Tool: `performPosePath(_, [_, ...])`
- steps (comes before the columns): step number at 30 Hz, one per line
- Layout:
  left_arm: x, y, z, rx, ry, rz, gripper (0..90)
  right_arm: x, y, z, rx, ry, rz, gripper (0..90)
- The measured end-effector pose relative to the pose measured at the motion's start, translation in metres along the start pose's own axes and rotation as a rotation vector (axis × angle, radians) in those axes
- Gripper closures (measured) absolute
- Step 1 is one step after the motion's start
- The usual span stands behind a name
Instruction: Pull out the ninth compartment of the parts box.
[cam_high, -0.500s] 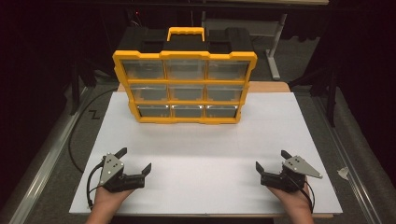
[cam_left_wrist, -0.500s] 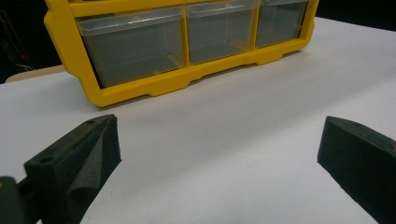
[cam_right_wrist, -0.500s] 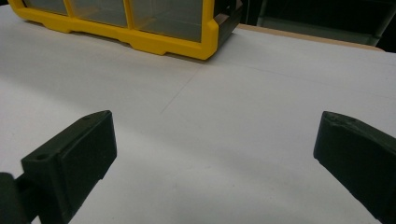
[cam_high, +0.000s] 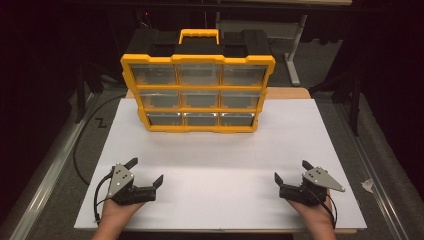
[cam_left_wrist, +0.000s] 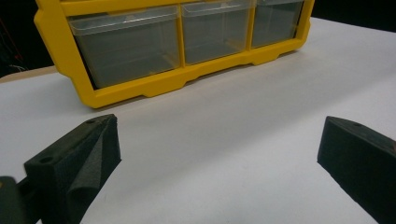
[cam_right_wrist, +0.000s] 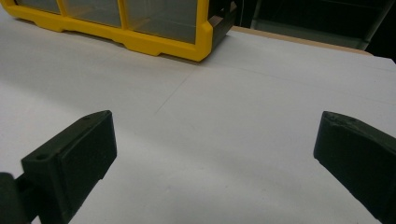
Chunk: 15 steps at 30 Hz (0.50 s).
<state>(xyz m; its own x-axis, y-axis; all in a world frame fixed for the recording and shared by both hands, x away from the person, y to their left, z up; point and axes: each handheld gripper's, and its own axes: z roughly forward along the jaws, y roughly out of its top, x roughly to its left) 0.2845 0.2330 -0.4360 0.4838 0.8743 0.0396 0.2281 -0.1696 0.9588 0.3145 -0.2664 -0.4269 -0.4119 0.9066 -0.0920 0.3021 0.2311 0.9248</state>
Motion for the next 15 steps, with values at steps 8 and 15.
performPosePath(8, [-0.0005, 0.0006, -0.0006, -0.003, -0.005, -0.005, 0.1, 0.0020, 0.0012, 0.0040, 0.007, -0.001, -0.010, 0.9])
performPosePath(15, [0.0000, 0.0004, -0.0011, -0.003, -0.008, -0.014, 0.1, 0.0050, 0.0036, 0.0104, 0.015, -0.004, -0.019, 0.9])
